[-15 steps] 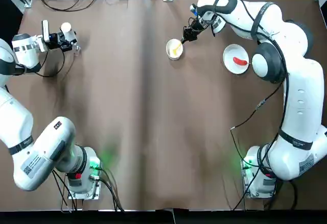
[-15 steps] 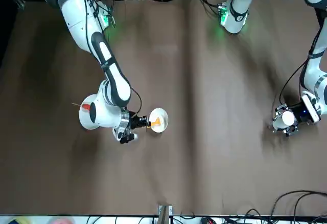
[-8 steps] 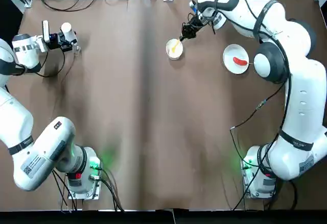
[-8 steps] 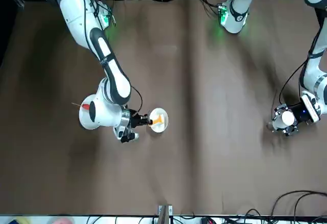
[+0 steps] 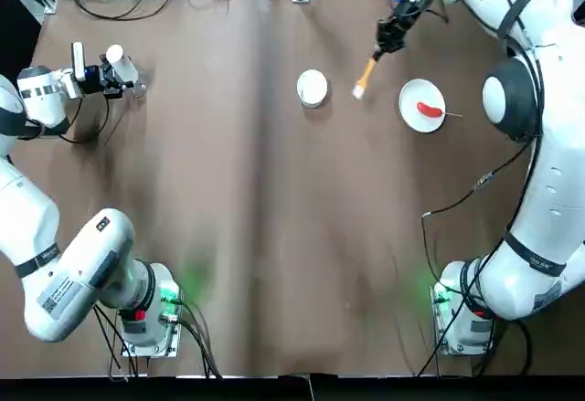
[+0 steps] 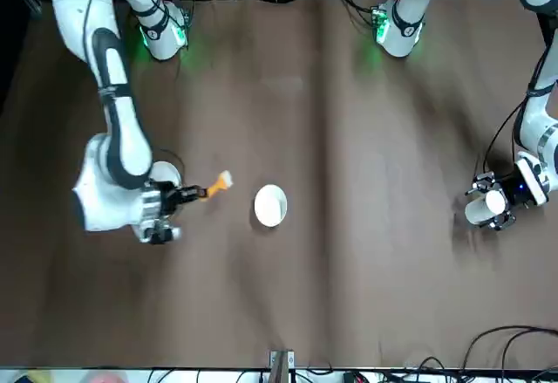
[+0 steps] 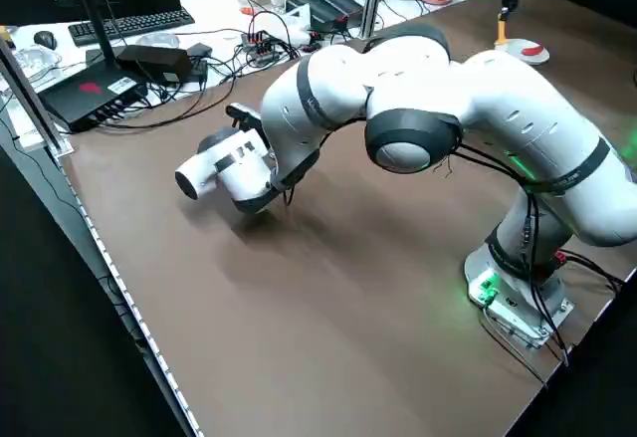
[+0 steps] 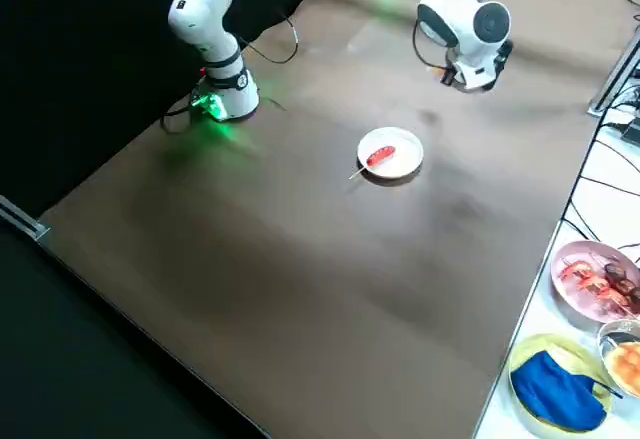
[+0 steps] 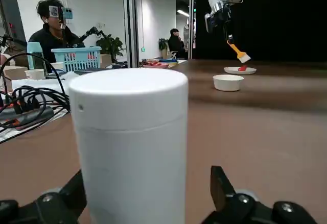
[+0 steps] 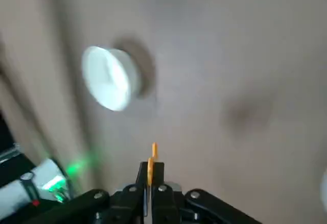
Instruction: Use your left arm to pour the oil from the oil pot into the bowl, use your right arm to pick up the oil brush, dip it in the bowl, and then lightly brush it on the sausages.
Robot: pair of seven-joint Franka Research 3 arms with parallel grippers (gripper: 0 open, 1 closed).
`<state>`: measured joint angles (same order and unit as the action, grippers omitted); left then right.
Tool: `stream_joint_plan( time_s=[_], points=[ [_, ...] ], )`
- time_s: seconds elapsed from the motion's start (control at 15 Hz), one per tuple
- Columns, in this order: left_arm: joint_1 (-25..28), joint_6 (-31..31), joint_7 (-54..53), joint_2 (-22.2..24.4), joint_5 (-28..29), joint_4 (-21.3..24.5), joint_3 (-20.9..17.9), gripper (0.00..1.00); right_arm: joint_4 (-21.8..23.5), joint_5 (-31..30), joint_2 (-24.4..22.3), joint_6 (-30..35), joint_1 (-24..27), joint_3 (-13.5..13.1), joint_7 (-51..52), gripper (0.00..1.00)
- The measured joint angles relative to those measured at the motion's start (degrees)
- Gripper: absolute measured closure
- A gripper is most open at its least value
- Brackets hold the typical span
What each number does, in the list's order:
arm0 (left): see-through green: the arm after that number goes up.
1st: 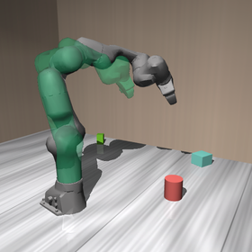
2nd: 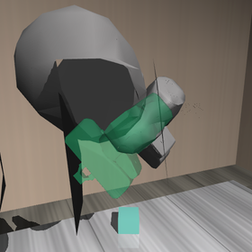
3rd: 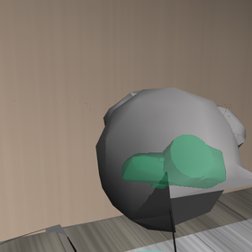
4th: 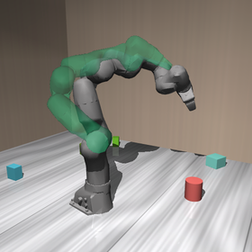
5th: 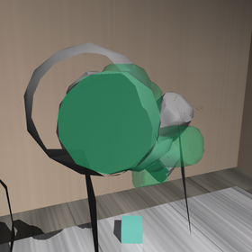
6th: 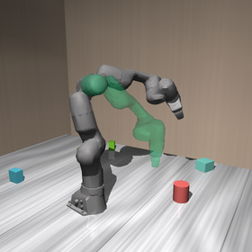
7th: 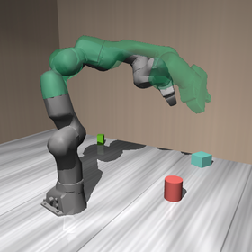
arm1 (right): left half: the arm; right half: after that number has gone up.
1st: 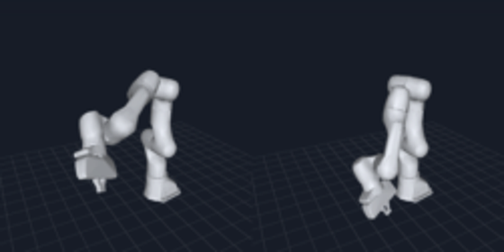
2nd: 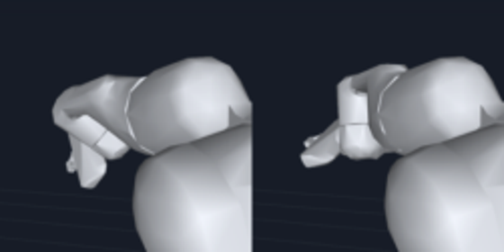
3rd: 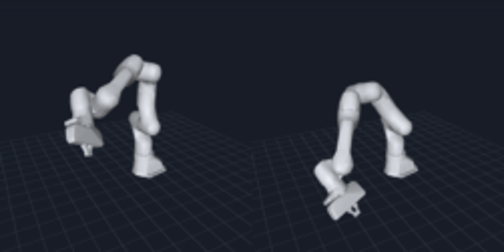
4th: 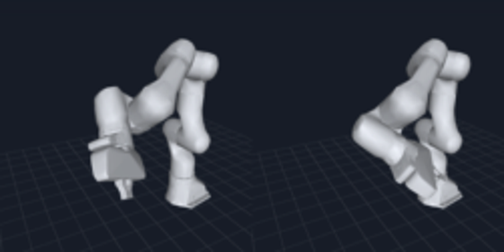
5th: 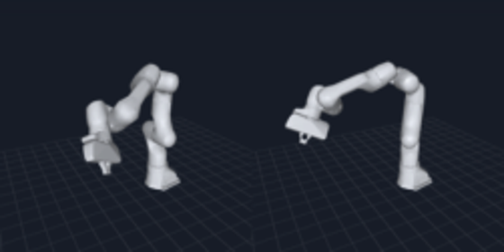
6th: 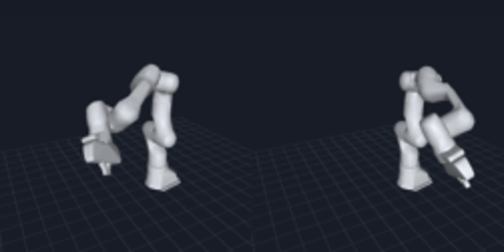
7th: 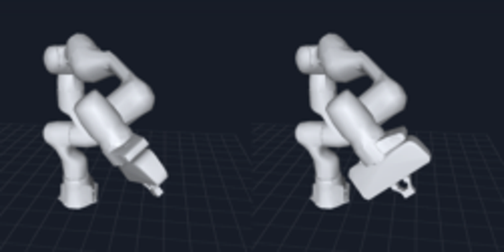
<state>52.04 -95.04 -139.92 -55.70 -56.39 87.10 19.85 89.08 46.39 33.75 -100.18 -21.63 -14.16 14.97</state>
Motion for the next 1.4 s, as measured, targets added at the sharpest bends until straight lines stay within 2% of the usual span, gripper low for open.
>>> stream_joint_plan(
  time_s=[0.13, 0.2, 0.33, 0.93, 1.27, 1.4],
  points=[
    [-0.01, 0.01, 0.0, 0.0, 0.0, 0.1, -0.03, 0.0, 0.02, -3.8, -0.45, 3.64, 0.07, -4.33, -2.25, 0.96],
    [-0.02, 0.01, 0.0, 0.0, 0.01, 0.17, -0.46, 0.0, -0.01, -5.76, -0.7, 3.96, 0.07, -7.43, -6.53, 0.96],
    [0.0, 0.0, 0.0, 0.0, 0.02, 0.17, -0.96, 0.0, 0.18, -7.29, -0.75, 4.23, 0.42, -9.53, -9.64, 0.96],
    [-0.1, -0.06, 0.0, 0.0, 1.53, 0.09, -1.03, 0.0, 3.56, -7.99, 0.7, 3.83, 9.83, -10.4, -11.03, 0.96],
    [-0.08, -0.06, 0.0, 0.07, 1.57, -0.22, -1.03, 0.0, 4.57, -8.04, 2.88, -1.03, 10.65, -10.25, -11.03, 0.96],
    [0.0, -0.06, -0.04, 0.27, 1.59, -0.61, -1.03, 0.0, 4.79, -10.58, 3.73, -1.63, 10.78, -10.28, -11.03, 0.96]
  ],
)
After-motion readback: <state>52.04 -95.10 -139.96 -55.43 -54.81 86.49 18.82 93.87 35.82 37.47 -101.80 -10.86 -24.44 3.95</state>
